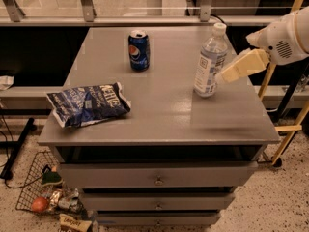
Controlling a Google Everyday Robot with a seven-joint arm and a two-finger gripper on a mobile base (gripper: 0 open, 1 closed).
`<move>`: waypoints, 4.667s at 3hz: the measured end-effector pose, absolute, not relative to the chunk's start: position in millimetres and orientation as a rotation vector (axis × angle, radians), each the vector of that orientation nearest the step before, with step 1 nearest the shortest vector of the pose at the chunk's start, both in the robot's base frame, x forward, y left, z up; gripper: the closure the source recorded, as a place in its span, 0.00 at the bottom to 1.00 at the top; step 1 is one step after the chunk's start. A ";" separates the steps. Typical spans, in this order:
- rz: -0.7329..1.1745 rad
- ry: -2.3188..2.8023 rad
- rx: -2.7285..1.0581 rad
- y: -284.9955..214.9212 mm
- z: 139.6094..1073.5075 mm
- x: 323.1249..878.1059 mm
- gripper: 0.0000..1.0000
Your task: Move blue plastic bottle near pepsi can
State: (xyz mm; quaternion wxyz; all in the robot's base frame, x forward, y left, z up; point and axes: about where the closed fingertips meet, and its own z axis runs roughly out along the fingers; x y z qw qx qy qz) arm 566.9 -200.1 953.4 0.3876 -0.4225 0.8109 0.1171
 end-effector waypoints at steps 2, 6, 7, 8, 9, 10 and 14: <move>0.324 2.056 -0.941 -183.8 941.3 602.6 0.00; 0.382 1.869 -0.997 -143.4 995.6 606.5 0.95; 0.376 1.858 -1.003 -142.0 1001.3 606.5 1.00; 0.380 1.849 -1.034 -125.8 1002.0 621.6 1.00; 0.374 1.827 -1.130 -86.3 1013.5 645.6 1.00; 0.351 1.834 -1.189 -64.0 1013.6 656.6 1.00; 0.341 1.944 -1.269 -23.8 946.9 712.9 1.00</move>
Offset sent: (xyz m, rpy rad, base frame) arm 0.0557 0.0279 -0.0156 0.1221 -0.0231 -0.0997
